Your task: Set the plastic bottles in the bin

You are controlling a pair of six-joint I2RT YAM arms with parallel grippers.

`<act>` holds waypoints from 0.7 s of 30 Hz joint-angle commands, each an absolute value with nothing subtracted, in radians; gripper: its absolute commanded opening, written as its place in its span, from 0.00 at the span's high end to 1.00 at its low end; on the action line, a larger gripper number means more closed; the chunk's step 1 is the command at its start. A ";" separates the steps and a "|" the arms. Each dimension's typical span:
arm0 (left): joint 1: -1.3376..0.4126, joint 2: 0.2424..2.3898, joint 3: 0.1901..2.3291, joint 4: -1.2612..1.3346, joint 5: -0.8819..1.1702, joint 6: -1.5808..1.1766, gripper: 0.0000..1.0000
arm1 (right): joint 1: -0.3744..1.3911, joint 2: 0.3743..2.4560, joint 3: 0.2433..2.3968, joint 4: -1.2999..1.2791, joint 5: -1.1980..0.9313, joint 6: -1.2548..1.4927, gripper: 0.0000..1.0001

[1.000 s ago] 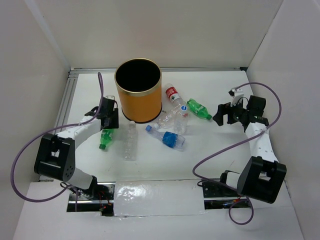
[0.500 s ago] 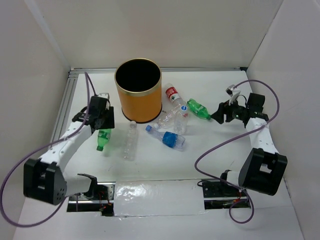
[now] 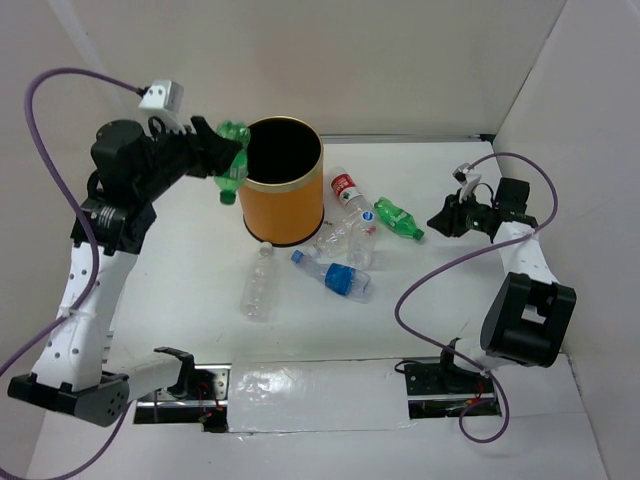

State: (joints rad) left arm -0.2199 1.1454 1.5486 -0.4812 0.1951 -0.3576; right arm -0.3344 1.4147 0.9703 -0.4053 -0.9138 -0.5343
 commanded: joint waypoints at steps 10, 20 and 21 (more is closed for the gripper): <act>-0.235 1.503 1.687 0.028 0.180 -0.624 1.00 | -0.341 1.479 1.049 -0.423 -0.923 -0.589 0.17; -0.276 1.620 1.773 -0.147 0.098 -0.491 0.00 | -0.241 1.726 1.236 -0.525 -0.910 -0.954 0.00; -0.285 1.605 1.793 -0.173 0.098 -0.474 0.00 | -0.217 1.742 1.267 -0.512 -0.899 -0.954 0.00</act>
State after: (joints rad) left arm -0.2722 1.6539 1.7008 -0.1833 0.1242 -0.5381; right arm -0.2726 1.7042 1.1831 -0.4694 -0.9180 -0.8268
